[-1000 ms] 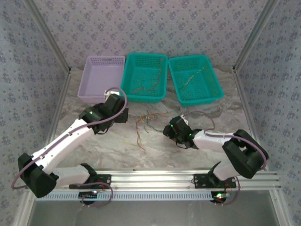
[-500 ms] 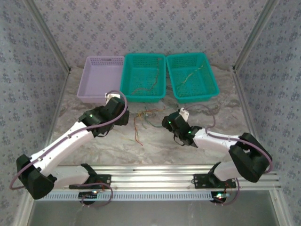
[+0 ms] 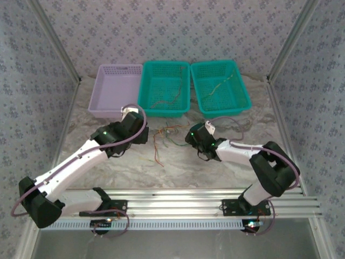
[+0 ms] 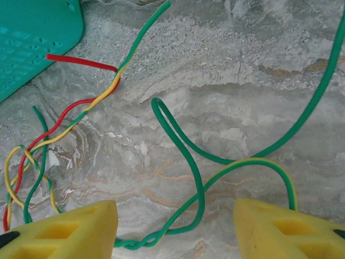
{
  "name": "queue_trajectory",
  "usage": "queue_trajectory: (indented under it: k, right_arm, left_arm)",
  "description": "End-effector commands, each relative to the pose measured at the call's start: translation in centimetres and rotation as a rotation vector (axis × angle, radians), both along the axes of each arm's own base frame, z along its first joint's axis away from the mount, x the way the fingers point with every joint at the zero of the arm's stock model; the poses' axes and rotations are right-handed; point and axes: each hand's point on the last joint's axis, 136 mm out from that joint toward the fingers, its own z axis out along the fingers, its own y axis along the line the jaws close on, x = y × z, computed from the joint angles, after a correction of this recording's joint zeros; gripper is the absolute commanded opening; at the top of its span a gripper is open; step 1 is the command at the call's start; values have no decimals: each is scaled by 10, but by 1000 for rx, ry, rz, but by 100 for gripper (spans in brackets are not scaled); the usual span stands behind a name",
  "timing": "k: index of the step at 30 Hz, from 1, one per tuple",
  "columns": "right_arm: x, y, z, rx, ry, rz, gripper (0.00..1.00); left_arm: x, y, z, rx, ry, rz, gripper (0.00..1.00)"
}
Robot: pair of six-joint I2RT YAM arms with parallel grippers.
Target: Untangle the cables
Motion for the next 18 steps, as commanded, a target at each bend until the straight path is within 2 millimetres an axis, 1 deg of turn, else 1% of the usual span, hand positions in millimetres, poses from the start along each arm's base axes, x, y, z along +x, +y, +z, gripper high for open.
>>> queue_trajectory:
  k: [1, 3, 6, 9, 11, 15, 18]
  right_arm:
    - [19, 6, 8, 31, -15, -34, 59]
    - [24, 8, 3, 24, -3, -34, 57]
    - [28, 7, -6, 13, 29, -60, 55]
    - [26, 7, -8, 5, 32, -70, 53]
    - [25, 9, -11, 12, 33, -64, 49]
    - [23, 17, -15, -5, 48, -32, 43]
    - [21, 14, -26, -21, 69, -45, 40]
  left_arm:
    - [-3, 6, 11, -4, -36, 22, 100]
    - [-3, 6, 11, -1, -35, 22, 100]
    - [-3, 6, 11, -1, -37, 23, 100]
    - [-4, 7, 11, 1, -36, 23, 100]
    - [-4, 6, 10, 1, -36, 23, 100]
    - [-4, 6, 8, 1, -31, 22, 100]
    - [-5, 7, 6, 1, -29, 24, 100]
